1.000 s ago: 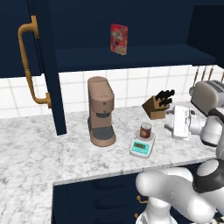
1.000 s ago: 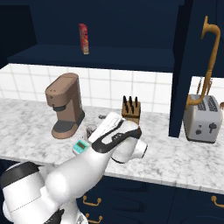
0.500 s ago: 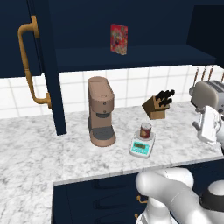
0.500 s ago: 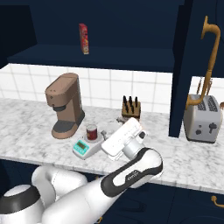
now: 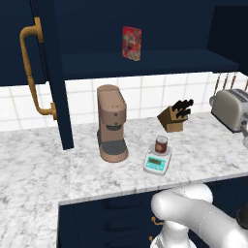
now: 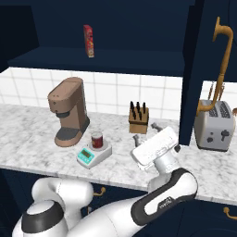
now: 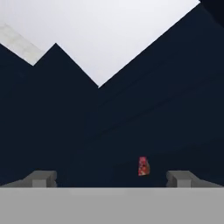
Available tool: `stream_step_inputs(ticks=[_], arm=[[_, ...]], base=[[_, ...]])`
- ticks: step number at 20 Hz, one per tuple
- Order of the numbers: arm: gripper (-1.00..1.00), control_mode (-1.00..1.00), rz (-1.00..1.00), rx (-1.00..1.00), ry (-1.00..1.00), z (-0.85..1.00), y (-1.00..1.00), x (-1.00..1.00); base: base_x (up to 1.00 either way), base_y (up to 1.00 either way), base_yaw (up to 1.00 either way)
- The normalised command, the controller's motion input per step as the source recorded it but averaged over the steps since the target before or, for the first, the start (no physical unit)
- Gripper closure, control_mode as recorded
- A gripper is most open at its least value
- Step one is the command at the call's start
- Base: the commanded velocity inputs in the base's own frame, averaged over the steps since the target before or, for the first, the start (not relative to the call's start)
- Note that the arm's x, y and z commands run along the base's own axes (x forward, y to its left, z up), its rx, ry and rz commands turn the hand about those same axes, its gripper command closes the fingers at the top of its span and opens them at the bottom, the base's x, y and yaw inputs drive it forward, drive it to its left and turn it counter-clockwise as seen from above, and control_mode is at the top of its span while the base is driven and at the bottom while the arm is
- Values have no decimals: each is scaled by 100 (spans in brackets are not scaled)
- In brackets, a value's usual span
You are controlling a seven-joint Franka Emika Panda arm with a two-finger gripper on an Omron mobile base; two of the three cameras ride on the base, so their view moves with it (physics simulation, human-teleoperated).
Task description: Pick the canned food and place it on the digital scale for weighing, and close the cabinet.
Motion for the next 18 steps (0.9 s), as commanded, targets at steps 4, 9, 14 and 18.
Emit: stream_step_inputs(ticks=[4, 9, 14, 18], arm=[[-100, -100, 0, 15, -3, 8, -100, 0], [-100, -100, -3, 9, 0, 15, -89, 0], [-100, -100, -9, 1, 19, 11, -79, 20], [-100, -100, -13, 0, 10, 2, -78, 29]], base=[[0, 0, 0], [0, 0, 0], [0, 0, 0], [0, 0, 0]])
